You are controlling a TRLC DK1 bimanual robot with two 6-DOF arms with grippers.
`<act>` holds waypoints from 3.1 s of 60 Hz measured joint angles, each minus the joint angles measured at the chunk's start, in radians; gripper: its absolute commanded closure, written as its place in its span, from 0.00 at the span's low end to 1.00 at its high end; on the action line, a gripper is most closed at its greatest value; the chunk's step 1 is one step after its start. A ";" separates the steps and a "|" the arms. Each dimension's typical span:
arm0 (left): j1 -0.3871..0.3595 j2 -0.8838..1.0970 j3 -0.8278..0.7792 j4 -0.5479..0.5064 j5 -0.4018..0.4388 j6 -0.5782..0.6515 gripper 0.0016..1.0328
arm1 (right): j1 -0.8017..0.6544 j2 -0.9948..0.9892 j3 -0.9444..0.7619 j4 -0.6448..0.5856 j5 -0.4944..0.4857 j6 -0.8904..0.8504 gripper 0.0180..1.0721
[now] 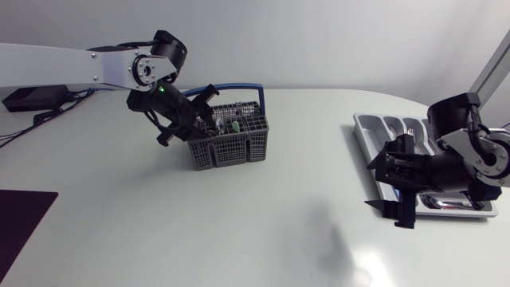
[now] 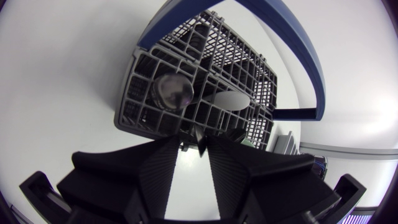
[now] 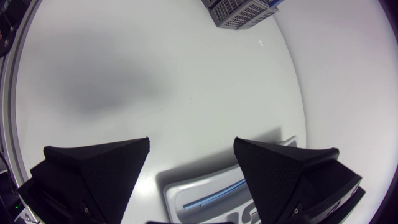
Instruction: Unload the cutlery basket into the drawer organizer.
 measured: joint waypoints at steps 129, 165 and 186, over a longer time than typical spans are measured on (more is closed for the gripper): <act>0.047 -0.233 -0.050 0.045 0.136 -0.007 0.96 | 0.534 0.322 0.046 0.240 0.141 0.343 0.07; 0.046 -0.381 -0.116 0.053 0.225 -0.008 0.96 | 0.537 0.249 0.124 0.232 0.093 0.479 0.07; -0.006 -0.380 -0.142 0.053 0.274 -0.047 0.96 | 0.559 0.230 0.201 0.270 0.024 0.702 0.14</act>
